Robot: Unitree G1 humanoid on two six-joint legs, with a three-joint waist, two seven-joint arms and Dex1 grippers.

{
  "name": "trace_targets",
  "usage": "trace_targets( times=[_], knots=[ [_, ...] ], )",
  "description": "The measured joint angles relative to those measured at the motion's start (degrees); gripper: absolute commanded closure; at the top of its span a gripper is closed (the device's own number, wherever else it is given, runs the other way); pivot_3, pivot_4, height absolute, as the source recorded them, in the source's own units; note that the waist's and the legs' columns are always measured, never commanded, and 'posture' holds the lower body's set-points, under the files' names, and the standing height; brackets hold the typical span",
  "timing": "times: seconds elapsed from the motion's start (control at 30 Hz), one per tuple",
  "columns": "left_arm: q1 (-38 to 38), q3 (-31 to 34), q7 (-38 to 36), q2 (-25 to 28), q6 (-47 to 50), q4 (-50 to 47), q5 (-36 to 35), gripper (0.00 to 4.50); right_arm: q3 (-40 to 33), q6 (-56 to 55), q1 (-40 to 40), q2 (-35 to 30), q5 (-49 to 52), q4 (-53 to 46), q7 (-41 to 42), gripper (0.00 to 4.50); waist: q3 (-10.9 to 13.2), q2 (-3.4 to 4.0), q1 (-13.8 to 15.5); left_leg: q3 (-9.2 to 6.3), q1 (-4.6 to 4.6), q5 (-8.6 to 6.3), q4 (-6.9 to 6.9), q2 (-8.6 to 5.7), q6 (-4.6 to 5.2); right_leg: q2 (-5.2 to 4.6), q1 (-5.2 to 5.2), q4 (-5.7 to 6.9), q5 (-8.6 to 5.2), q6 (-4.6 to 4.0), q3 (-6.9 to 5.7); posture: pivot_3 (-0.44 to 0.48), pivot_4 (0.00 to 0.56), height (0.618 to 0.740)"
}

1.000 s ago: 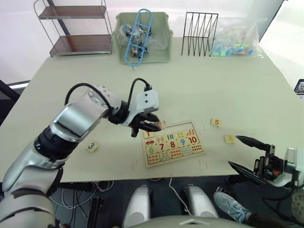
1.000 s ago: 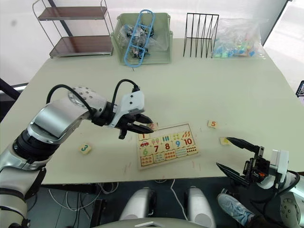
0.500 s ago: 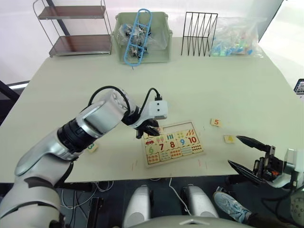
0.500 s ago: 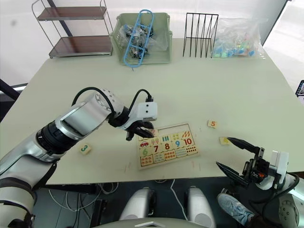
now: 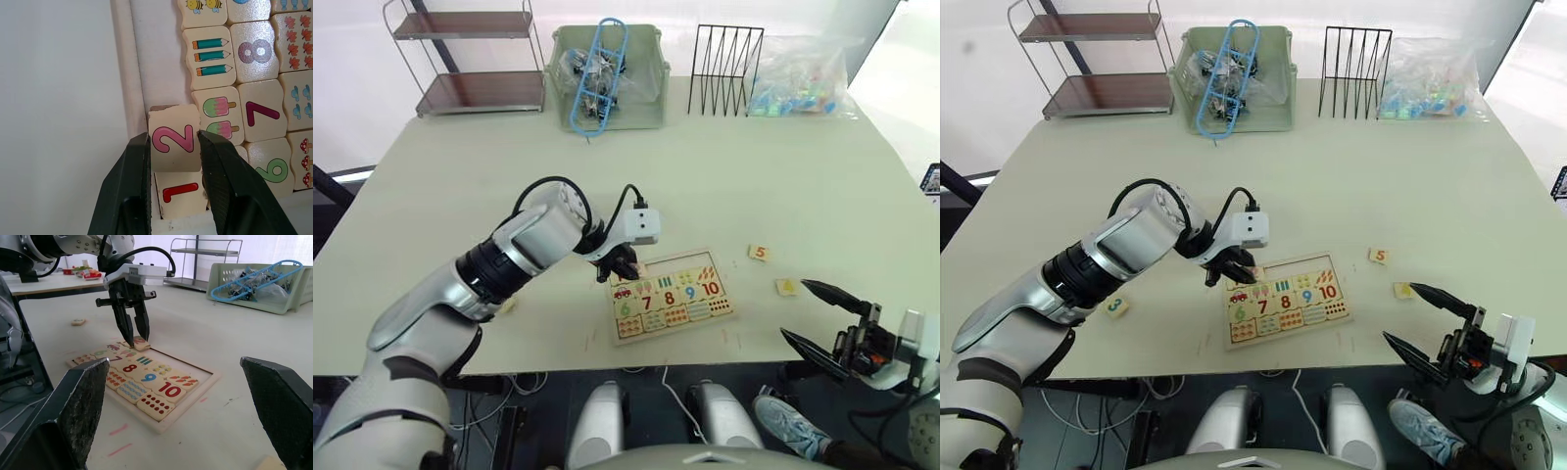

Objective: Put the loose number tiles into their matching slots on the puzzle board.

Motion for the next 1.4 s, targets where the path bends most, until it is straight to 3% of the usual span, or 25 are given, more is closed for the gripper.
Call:
trace_targets(
  times=[1.07,1.3,1.4],
  knots=[
    [0.05,0.01,-1.55,-1.51,0.06,0.13,2.41,3.56,0.0,-0.82,1.67,0.18,-0.34,-1.11,-1.07,0.0,0.0,0.0,-0.03,-0.01,0.0,0.0,0.0,0.0,0.0,0.0,0.0,0.0,0.0,0.0,-0.01,0.0,0.15,0.74],
    [0.05,0.01,-1.59,-1.51,0.15,0.08,2.44,0.23,-0.01,-0.95,2.11,0.19,-0.39,-1.07,-0.97,0.0,0.0,0.0,-0.02,-0.01,0.0,0.0,0.0,0.0,0.0,0.0,0.0,0.0,0.0,0.0,0.0,0.0,0.15,0.74],
    [0.05,0.02,-1.55,-1.53,0.18,0.08,2.43,0.03,-0.01,-1.15,2.15,0.2,-0.41,-0.9,-0.9,0.0,0.0,0.0,-0.03,-0.01,0.0,0.0,0.0,0.0,0.0,0.0,0.0,0.0,0.0,0.0,0.0,0.0,0.15,0.74]
  ],
)
